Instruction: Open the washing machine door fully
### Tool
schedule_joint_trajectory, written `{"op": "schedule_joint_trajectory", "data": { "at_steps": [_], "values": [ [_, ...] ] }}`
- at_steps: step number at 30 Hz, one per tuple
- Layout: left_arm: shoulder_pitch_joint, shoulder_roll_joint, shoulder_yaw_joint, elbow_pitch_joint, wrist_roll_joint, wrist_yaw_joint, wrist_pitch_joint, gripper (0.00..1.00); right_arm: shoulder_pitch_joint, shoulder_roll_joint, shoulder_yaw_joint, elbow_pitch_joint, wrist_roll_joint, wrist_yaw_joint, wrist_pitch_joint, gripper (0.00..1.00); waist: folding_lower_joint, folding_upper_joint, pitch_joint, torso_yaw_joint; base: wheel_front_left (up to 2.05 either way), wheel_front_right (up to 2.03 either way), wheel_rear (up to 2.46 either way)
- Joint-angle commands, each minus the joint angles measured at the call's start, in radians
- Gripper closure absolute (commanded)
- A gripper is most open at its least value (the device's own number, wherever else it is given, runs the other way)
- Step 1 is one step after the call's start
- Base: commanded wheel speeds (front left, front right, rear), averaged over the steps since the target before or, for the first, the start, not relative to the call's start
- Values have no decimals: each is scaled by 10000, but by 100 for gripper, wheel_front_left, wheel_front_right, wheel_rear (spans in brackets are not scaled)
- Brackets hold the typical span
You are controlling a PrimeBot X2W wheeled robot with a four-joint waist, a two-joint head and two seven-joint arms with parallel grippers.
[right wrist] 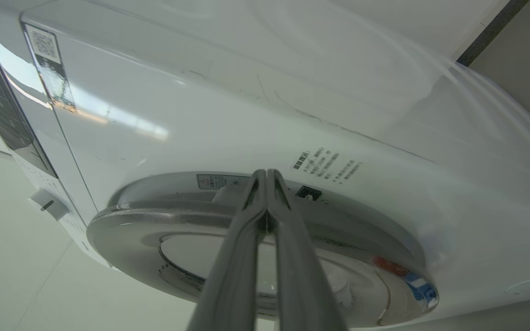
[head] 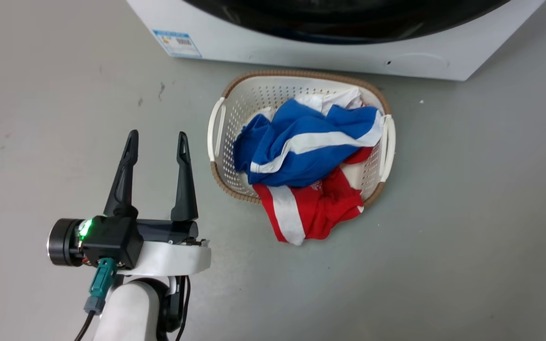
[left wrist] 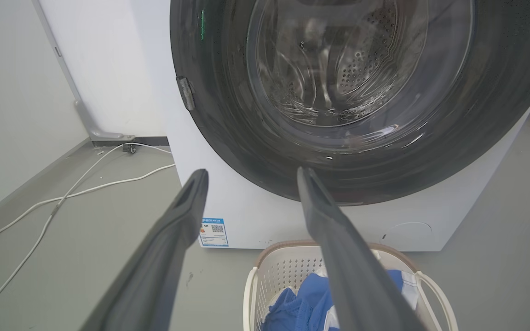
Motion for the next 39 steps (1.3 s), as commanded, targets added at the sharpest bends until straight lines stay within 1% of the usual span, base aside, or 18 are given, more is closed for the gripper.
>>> {"op": "schedule_joint_trajectory", "data": {
  "at_steps": [1,7,12,17,21,24,27,39],
  "values": [
    [-175,-7,-75,-15,-25,33,-24,0,-453,-183,203,283,-207,4,134,100,-2,0,371,220,0,0,0],
    [-318,-6,-216,-50,-107,87,-26,0,-1644,-407,698,1029,-640,3,503,100,-2,0,803,488,0,0,0],
    [-370,-6,-305,-97,-148,106,-26,0,-2259,-574,1133,1261,-957,4,946,100,-2,0,1042,675,0,0,0],
    [-416,-6,-261,-139,-151,149,-26,0,-2636,-471,1430,1230,-1123,3,1299,100,-2,0,1200,714,0,0,0],
    [-456,-7,-251,-132,-132,159,-26,0,-2737,-237,1671,1086,-1140,15,1596,100,-2,0,1264,674,0,0,0],
    [-477,-7,-247,-104,-121,174,-26,0,-2484,-79,1831,856,-1045,20,1908,100,-2,0,1241,604,0,0,0],
    [-442,-6,-198,-63,-85,155,-26,0,-2118,41,1858,590,-989,27,1967,100,-2,0,1110,507,0,0,0],
    [-125,-6,0,-28,64,76,-24,0,-303,207,2066,-609,-672,27,2484,100,-2,0,451,181,0,0,0]
  ]
}}
